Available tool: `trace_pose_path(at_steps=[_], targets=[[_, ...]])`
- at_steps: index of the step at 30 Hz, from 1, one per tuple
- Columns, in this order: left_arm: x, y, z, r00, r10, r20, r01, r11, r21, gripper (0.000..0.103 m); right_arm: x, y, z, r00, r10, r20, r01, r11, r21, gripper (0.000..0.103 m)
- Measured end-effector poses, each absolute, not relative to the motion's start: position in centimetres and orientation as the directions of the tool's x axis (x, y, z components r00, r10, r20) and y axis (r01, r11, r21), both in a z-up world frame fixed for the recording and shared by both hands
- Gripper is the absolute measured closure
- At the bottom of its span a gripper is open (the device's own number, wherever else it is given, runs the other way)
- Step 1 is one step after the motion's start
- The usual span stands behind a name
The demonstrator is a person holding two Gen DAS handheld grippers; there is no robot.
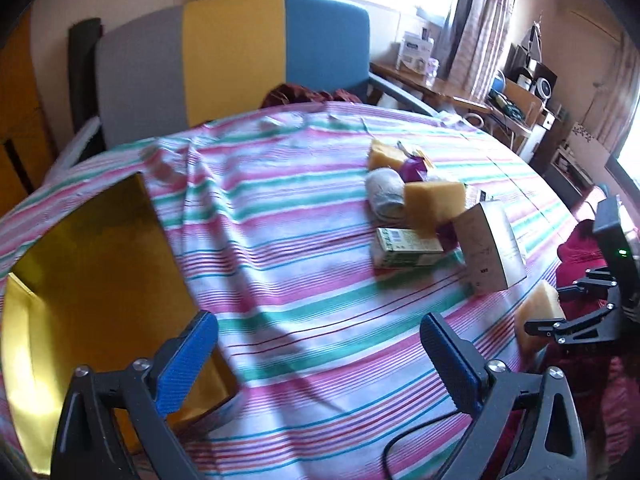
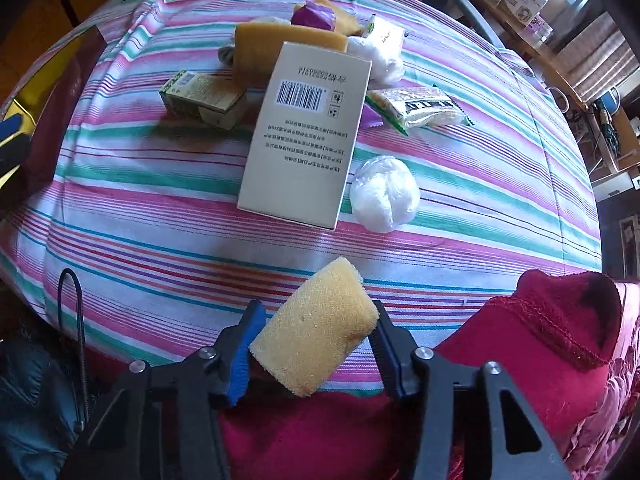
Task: Organize objects
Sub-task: 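Grasp the yellow sponge with the right tool while the left tool grasps the small green box, then carry the small green box into the gold tray and open the left tool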
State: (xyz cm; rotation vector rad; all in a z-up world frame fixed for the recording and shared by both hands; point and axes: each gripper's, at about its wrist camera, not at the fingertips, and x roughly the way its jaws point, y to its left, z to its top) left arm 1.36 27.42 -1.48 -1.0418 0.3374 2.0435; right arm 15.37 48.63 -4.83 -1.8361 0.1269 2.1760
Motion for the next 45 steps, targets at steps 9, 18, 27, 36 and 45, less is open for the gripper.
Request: trace_pose_path(at_steps=[9, 18, 27, 36, 45], targets=[[0.1, 33.5, -4.1, -0.263, 0.495, -0.828, -0.791, -0.602, -0.109, 0.014, 16.6, 48.9, -3.9, -0.217, 0.150, -0.965, -0.288, -0.954, -0.083, 0.052], [0.1, 40.3, -4.8, -0.285, 0.444, -0.849, -0.794, -0.606, -0.050, 0.003, 16.2, 49.4, -4.5, -0.259, 0.118, -0.959, -0.299, -0.953, -0.037, 0.052], [0.3, 44.0, -6.8, -0.283, 0.394, -0.874, -0.794, -0.608, -0.017, 0.003, 16.2, 49.6, -4.5, -0.284, 0.094, -0.954, -0.299, -0.954, -0.005, 0.052], [0.0, 39.9, -6.5, -0.236, 0.452, -0.860, -0.789, -0.606, -0.101, 0.029, 16.2, 49.9, -4.5, -0.304, 0.104, -0.947, -0.305, -0.952, -0.007, 0.053], [-4.5, 26.2, -1.3, -0.372, 0.479, -0.795, -0.670, -0.731, -0.127, 0.028, 16.5, 49.6, -4.1, -0.317, 0.131, -0.939, -0.319, -0.947, -0.025, 0.053]])
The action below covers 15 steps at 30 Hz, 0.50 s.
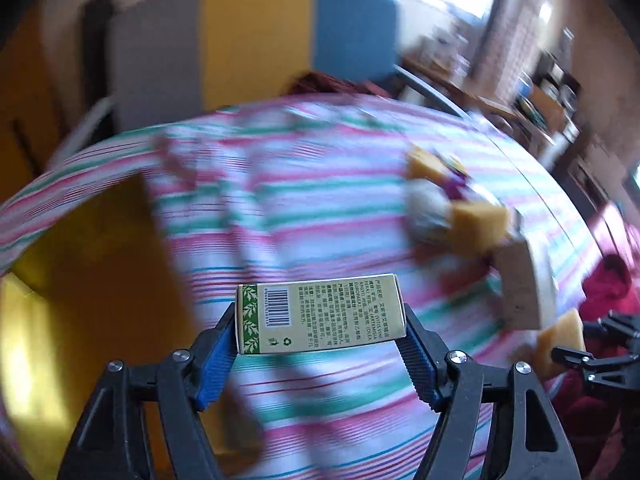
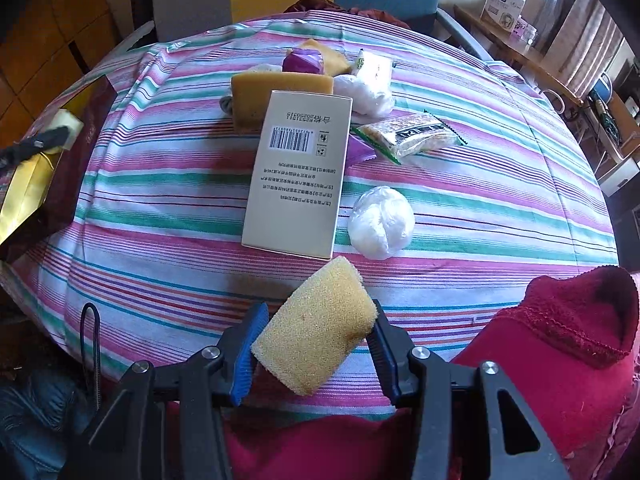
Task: Organize objects
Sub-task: 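Carry the small green box into the gold tray and open the left tool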
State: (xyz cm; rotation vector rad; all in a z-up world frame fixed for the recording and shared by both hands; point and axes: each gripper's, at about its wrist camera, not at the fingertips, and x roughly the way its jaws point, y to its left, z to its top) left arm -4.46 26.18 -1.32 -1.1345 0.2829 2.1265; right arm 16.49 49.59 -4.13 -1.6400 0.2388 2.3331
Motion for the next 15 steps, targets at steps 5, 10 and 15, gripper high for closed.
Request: trace_pose_path(at_steps=[5, 10, 15], targets=[[-11.9, 15.7, 0.3, -0.531, 0.337, -0.777, -0.455, -0.888, -0.074, 0.027, 16.4, 49.5, -4.2, -0.301, 0.163, -0.940, -0.331, -0.942, -0.058, 0.053], [-19.1, 8.3, -1.9, -0.531, 0.219, -0.819, -0.251, -0.963, -0.095, 0.027, 16.4, 49.5, -4.3, -0.293, 0.179, -0.939, -0.341, -0.937, -0.073, 0.053], [-22.9, 6.4, -4.7, -0.512, 0.195, -0.837, -0.196, -0.975, -0.107, 0.028, 16.3, 49.5, -4.3, -0.280, 0.199, -0.939, -0.349, -0.932, -0.093, 0.053]])
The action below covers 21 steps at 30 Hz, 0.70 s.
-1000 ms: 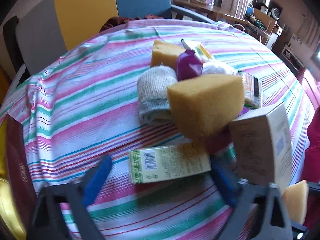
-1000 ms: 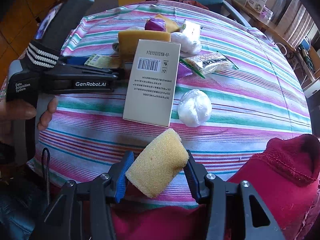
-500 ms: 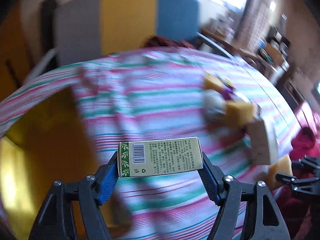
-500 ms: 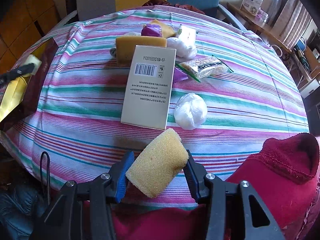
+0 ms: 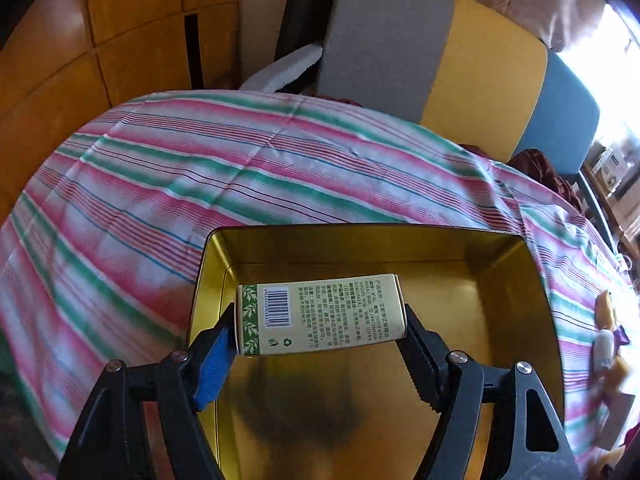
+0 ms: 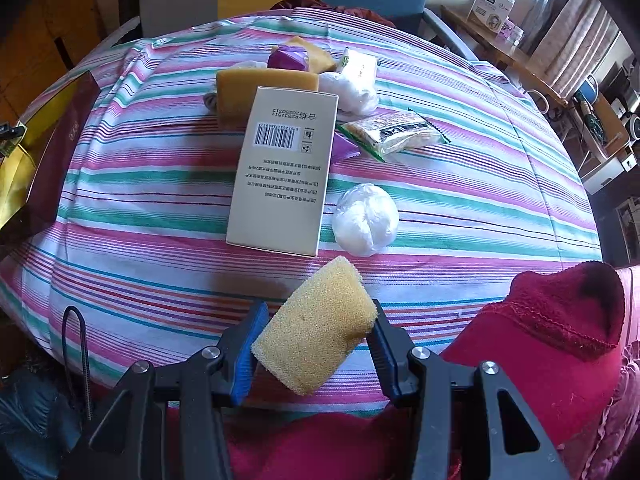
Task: Organize objects
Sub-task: 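Carry the small green box into the gold tray and open the left tool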
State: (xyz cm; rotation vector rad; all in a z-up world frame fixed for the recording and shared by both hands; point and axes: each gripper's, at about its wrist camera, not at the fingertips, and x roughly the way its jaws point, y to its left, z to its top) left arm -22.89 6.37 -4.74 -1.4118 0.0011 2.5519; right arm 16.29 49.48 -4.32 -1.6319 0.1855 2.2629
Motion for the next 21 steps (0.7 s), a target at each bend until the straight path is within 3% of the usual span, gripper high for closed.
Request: trace_pose_path(at_steps=[15, 21], targets=[[-26.0, 8.1, -7.9, -0.516, 0.067, -0.854, -0.202, -0.978, 0.045, 0.026, 16.3, 49.6, -4.6, -0.264, 0.213, -0.941, -0.359, -0.927, -0.109, 0.053], [-25.7, 8.1, -7.7, -0.541, 0.060, -0.839, -0.197, -0.979, 0.058, 0.018, 16.4, 49.8, -4.4, -0.277, 0.214, -0.937, -0.367, -0.925, -0.103, 0.053]])
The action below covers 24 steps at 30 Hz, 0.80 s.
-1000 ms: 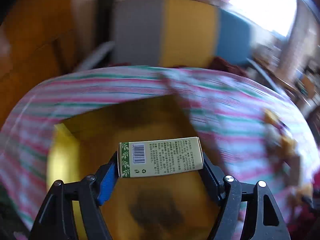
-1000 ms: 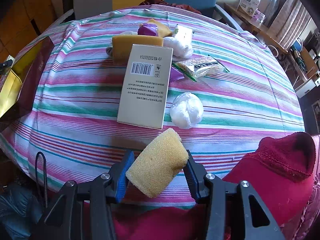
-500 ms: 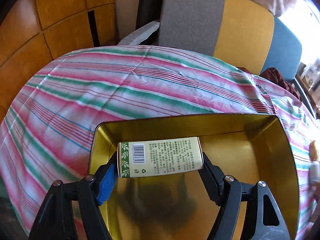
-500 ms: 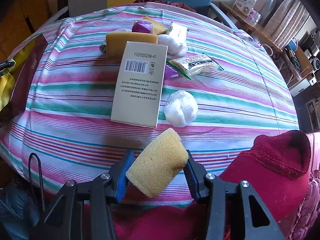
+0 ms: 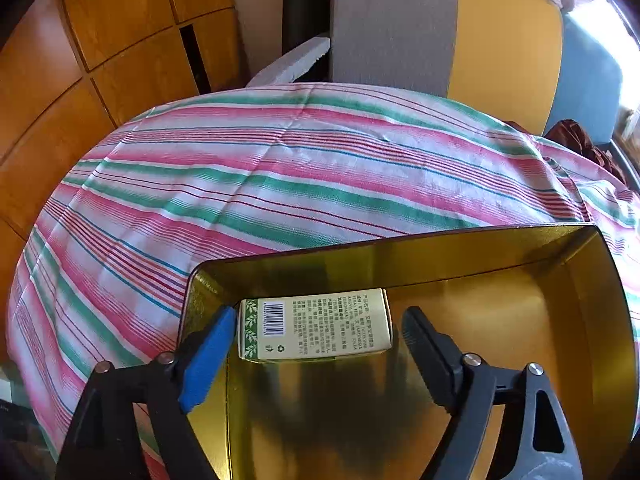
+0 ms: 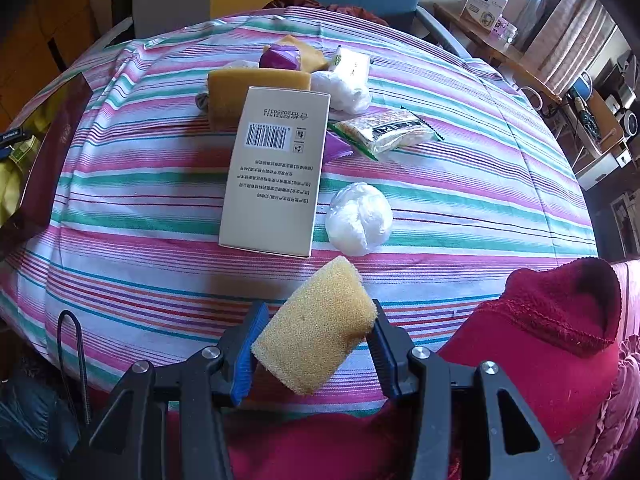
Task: Organize objects
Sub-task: 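Carry the small green box into the gold tray and open the left tool, then carry the yellow sponge into the gold tray and release it with the right tool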
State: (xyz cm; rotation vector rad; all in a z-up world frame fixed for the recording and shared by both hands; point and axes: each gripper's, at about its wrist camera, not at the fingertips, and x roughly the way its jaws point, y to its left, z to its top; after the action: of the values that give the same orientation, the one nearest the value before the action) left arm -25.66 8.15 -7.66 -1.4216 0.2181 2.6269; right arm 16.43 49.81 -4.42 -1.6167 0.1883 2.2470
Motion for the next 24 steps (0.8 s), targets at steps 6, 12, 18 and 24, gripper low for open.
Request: trace_pose_path(at_steps=[6, 12, 18, 24], targets=[[-23.0, 6.1, -4.7, -0.598, 0.105, -0.795, -0.186, -0.983, 0.010, 0.017, 17.0, 50.0, -3.9, -0.328, 0.220, -0.919, -0.384, -0.920, -0.083, 0.054], [-16.5, 2.7, -1.7, -0.660, 0.136, -0.739, -0.158, -0.987, -0.040, 0.012, 17.5, 49.8, -2.9, -0.384, 0.217, -0.897, -0.411, -0.911, -0.044, 0.054], [-10.4, 0.3, -1.4, -0.669, 0.140, -0.730, -0.162, -0.986, -0.040, 0.011, 17.1, 46.1, 1.7, -0.513, 0.185, -0.839, -0.337, -0.942, -0.001, 0.054], [-7.3, -1.6, -2.8, -0.636, 0.129, -0.761, -0.139, -0.989, -0.052, 0.011, 12.7, 39.3, 4.5, -0.615, -0.014, -0.788, -0.118, -0.987, 0.109, 0.054]])
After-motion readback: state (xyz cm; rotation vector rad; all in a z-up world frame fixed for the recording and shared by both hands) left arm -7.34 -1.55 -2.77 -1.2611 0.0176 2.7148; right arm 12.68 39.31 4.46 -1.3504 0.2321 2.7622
